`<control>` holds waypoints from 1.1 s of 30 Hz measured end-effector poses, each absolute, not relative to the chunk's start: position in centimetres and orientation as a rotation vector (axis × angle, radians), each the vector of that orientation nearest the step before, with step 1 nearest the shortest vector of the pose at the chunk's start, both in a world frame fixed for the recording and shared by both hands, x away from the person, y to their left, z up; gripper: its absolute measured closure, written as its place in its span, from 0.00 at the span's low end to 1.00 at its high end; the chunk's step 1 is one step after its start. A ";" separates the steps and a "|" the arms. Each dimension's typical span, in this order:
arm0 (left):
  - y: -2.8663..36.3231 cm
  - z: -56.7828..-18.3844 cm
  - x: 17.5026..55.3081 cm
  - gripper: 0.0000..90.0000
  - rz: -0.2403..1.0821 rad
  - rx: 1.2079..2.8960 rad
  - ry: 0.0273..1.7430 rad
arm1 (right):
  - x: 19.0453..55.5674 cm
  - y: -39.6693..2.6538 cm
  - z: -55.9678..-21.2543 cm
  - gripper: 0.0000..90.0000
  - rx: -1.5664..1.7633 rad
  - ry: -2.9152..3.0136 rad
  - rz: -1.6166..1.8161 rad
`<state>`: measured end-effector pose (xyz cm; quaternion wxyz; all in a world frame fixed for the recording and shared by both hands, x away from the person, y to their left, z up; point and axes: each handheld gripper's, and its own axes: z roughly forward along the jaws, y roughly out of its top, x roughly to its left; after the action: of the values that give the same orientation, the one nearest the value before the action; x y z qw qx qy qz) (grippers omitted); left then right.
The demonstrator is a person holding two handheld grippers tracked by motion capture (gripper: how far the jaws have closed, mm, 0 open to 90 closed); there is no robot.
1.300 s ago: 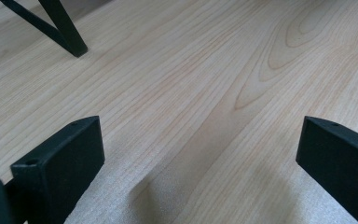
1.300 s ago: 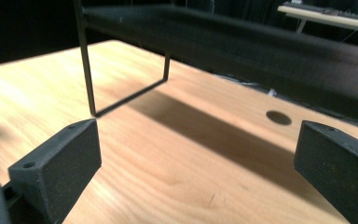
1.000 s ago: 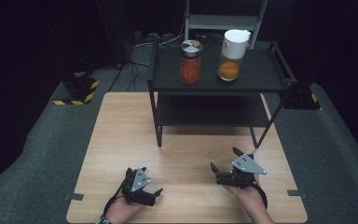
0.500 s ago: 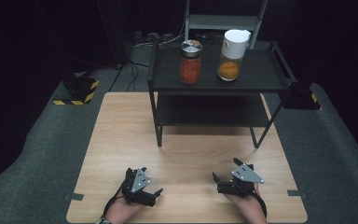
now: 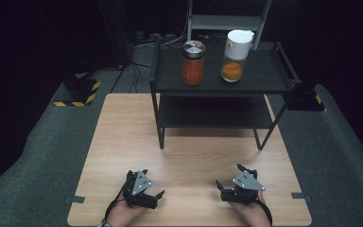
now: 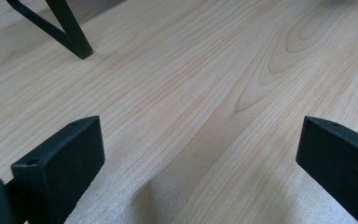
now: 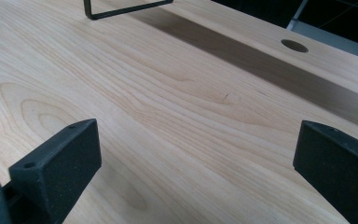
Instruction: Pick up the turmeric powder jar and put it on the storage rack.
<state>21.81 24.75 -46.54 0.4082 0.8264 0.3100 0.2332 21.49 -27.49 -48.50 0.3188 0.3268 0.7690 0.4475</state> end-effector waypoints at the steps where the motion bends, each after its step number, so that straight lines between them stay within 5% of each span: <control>1: 24.8 -46.5 21.8 0.01 0.589 2.083 0.780 | 21.5 -27.6 -48.5 0.00 0.853 2.024 1.177; 33: 24.5 -46.3 22.1 0.01 0.584 2.104 0.788 | 21.4 -26.2 -47.9 0.00 0.830 2.064 1.078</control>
<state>22.15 24.45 -46.34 0.3988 0.8311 0.3114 0.2307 21.38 -26.24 -47.95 0.3283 0.3172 0.7887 0.4118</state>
